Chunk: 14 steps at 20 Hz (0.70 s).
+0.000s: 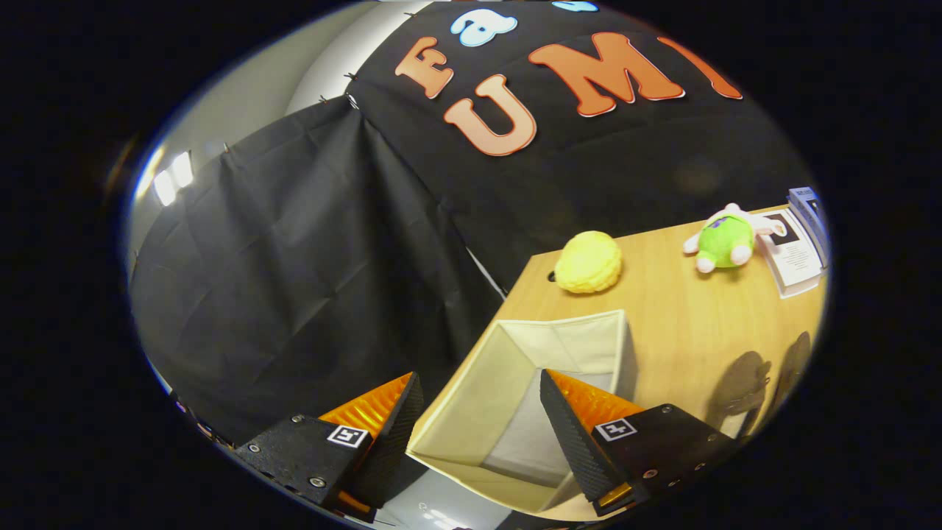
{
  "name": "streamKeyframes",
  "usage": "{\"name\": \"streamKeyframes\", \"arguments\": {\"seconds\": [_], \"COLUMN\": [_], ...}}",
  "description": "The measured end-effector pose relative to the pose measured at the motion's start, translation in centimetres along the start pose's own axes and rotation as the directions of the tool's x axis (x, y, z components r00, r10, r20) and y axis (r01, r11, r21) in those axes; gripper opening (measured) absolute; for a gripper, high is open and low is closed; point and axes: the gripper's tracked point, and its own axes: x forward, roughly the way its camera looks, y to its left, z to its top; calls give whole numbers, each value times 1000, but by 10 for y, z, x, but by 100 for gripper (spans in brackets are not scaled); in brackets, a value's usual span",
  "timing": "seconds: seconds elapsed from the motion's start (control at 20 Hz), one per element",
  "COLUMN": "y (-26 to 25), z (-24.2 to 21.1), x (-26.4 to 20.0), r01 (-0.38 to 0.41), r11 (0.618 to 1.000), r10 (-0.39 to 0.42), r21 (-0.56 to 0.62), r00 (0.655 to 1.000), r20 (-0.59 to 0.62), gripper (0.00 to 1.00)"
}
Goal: Open the storage box then place both shoes into the box .Put the left shoe in first, then the right shoe, with the right side of both shoes facing outward in a uniform manner.
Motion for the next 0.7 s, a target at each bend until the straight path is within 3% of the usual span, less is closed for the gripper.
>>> {"name": "streamKeyframes", "arguments": {"seconds": [0.35,0.7], "y": [-96,-170], "z": [-25,-49], "x": [-45,-74], "r01": [224,352], "r11": [965,924], "r10": [-233,-367], "r21": [-136,-148], "r00": [971,925], "r20": [-55,-93], "gripper": [96,93]}}
